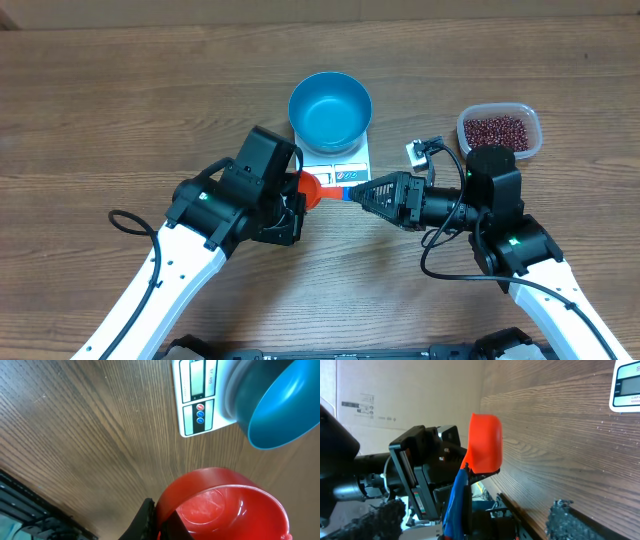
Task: Scoop item into bowl and weigh 150g on scale
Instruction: 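Close the right gripper on the blue handle of the red cup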
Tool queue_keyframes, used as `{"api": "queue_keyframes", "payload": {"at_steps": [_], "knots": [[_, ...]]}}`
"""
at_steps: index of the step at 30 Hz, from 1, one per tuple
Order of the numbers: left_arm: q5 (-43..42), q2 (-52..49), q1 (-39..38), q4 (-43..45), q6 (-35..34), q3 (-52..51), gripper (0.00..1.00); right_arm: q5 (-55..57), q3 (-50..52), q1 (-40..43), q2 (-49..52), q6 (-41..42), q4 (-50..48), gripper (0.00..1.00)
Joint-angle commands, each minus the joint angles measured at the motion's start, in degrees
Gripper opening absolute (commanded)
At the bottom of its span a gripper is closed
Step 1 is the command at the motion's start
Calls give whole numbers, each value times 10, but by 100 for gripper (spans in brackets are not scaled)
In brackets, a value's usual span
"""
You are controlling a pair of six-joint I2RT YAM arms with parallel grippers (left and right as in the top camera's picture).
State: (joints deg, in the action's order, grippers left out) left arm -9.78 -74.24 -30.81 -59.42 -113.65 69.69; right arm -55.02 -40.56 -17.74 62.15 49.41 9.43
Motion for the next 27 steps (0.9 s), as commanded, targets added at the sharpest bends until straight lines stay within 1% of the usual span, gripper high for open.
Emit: {"api": "queue_keyframes", "payload": {"at_steps": [1, 8, 11, 22, 24, 27], "knots": [[28, -11, -9, 2, -30, 7, 4, 10, -15, -4, -1, -3, -4, 87], [2, -52, -28, 31, -34, 7, 4, 10, -15, -4, -1, -4, -4, 78], [-4, -64, -35, 46, -34, 7, 4, 10, -15, -4, -1, -4, -4, 70], [-5, -69, -40, 66, -36, 7, 4, 15, -15, -4, -1, -4, -4, 55], [-6, -69, -43, 73, -36, 7, 4, 15, -15, -4, -1, -4, -4, 53], [-6, -69, -46, 78, -36, 7, 4, 15, -15, -4, -1, -4, -3, 53]]}}
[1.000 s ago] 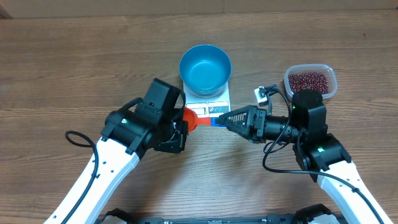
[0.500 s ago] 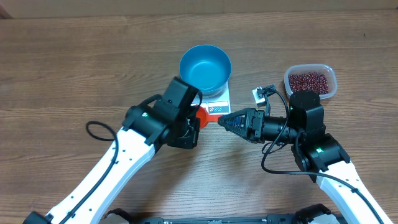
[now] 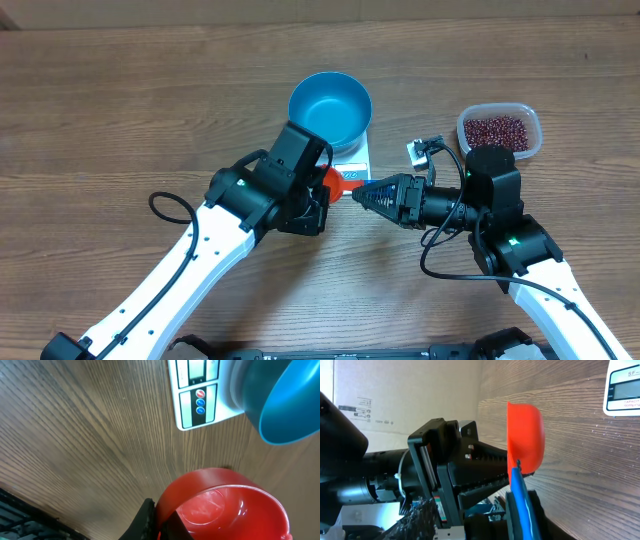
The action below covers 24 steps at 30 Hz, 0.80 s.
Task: Scoop item into bowl and weigh 150g on scale
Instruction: 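Close the right gripper on the blue handle of the red cup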
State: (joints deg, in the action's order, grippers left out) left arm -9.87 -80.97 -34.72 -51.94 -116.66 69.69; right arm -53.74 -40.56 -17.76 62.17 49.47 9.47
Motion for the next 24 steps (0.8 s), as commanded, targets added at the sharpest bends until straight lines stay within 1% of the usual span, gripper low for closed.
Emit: {"api": "queue_keyframes", "payload": {"at_steps": [1, 3, 10, 16, 24], "knots": [[-5, -2, -8, 4, -6, 7, 4, 2, -15, -3, -1, -4, -4, 52], [-5, -2, -10, 4, -6, 7, 4, 2, -15, -3, -1, -4, -4, 51], [-6, -2, -10, 4, -6, 7, 4, 2, -15, -3, -1, -4, -4, 36], [-7, -2, -10, 4, -6, 7, 4, 2, -15, -3, -1, -4, -4, 32], [-17, -1, -10, 15, -4, 7, 4, 13, -15, -3, -1, -5, 5, 33]]}}
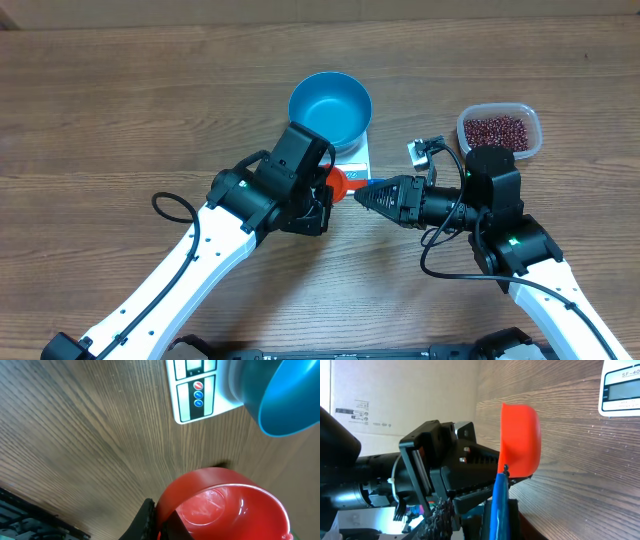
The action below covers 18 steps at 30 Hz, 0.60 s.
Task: Scoop item into bowl and weigh 150g on scale
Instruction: 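Close the right gripper on the blue handle of the red cup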
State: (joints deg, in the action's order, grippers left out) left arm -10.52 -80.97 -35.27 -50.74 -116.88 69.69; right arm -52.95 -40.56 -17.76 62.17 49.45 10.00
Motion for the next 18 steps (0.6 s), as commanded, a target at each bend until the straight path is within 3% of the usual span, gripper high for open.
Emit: {"api": "queue_keyframes", "payload": {"at_steps": [1, 18], "knots": [[-10, -1, -4, 3, -2, 7, 4, 5, -15, -3, -1, -4, -1, 33], [-9, -2, -4, -2, -25, 7, 4, 69, -15, -3, -1, -4, -3, 33]]}}
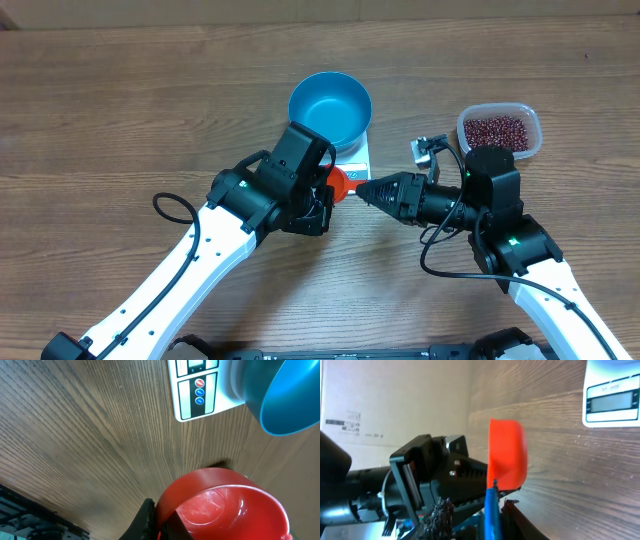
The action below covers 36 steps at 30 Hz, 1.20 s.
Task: Scoop item into bowl and weigh 150g on scale
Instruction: 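Close the right gripper on the blue handle of the red cup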
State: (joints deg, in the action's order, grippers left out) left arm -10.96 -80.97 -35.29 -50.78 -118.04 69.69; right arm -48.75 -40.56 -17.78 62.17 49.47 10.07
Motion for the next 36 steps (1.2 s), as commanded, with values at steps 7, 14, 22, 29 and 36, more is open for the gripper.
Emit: {"api": "queue_keyframes", "payload": {"at_steps": [7, 14, 22, 29, 36], "knots": [[-5, -2, -4, 1, -14, 7, 4, 66, -15, -3, -1, -4, -6, 34], [-6, -3, -4, 1, -14, 7, 4, 67, -15, -3, -1, -4, -9, 33], [-6, -4, -4, 1, -14, 7, 4, 67, -15, -7, -1, -4, -10, 33], [-6, -4, -4, 7, -14, 7, 4, 65, -15, -13, -1, -4, -21, 33], [-5, -4, -4, 16, -14, 7, 4, 65, -15, -16, -1, -4, -23, 23]]}}
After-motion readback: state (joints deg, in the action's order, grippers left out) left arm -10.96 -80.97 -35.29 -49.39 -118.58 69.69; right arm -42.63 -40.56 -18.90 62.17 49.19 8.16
